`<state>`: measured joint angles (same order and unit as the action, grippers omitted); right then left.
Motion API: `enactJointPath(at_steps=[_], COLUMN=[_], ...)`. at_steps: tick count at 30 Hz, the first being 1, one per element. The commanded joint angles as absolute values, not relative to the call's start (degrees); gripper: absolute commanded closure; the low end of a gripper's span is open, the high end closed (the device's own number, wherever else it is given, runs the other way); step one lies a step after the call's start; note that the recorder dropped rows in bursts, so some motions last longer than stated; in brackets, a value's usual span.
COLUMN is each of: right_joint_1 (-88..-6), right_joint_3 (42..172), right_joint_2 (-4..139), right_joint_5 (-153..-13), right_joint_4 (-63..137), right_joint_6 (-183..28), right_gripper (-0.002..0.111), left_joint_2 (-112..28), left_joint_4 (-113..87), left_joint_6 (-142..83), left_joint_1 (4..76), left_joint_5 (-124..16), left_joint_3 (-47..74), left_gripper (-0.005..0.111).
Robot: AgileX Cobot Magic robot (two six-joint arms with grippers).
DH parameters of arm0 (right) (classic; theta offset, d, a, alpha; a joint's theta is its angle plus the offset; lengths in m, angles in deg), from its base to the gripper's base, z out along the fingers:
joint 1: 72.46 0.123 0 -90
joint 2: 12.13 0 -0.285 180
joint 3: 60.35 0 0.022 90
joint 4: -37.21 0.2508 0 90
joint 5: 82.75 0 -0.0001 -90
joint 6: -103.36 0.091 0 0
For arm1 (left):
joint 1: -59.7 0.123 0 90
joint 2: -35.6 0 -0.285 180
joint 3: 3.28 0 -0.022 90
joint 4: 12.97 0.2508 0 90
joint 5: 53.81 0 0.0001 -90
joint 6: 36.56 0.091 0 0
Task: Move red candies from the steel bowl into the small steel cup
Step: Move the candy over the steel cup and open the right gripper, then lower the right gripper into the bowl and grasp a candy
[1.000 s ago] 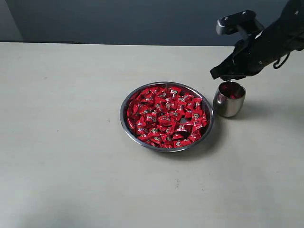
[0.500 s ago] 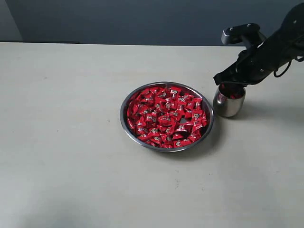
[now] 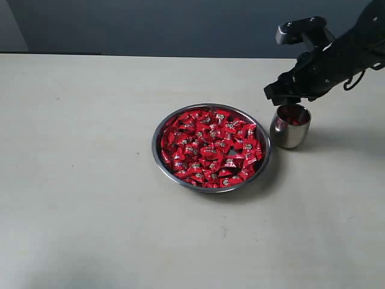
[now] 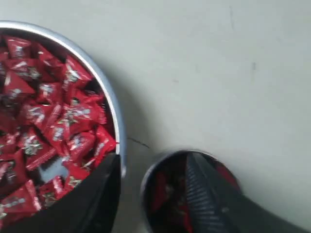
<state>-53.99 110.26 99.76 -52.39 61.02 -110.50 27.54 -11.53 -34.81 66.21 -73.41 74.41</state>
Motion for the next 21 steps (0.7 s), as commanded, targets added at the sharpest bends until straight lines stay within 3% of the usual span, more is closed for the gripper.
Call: enactJointPath(at_steps=[1, 7, 15, 21], right_joint_1=[-48.6, -43.1, -41.6, -41.6], right_joint_3=[110.2, 110.2, 110.2, 111.2], right_joint_2=[99.5, 102.0, 107.0, 109.8], right_joint_5=[-53.1, -55.9, -61.2, -64.1], right_joint_4=[61.9, 60.7, 59.6, 59.6], right_joint_6=[-114.6, -115.8, -115.8, -115.8], right_gripper=[0.066, 0.066, 0.066, 0.052], left_joint_2=[27.8, 27.8, 27.8, 27.8], left_joint_4=[-11.4, -11.4, -11.4, -11.4], left_joint_6=[-34.9, -34.9, -34.9, -34.9], left_joint_1=[65.9, 65.9, 65.9, 65.9], left_joint_5=[-73.1, -73.1, -73.1, -73.1], left_joint_3=[73.9, 73.9, 73.9, 73.9], left_gripper=[0.106, 0.106, 0.106, 0.106])
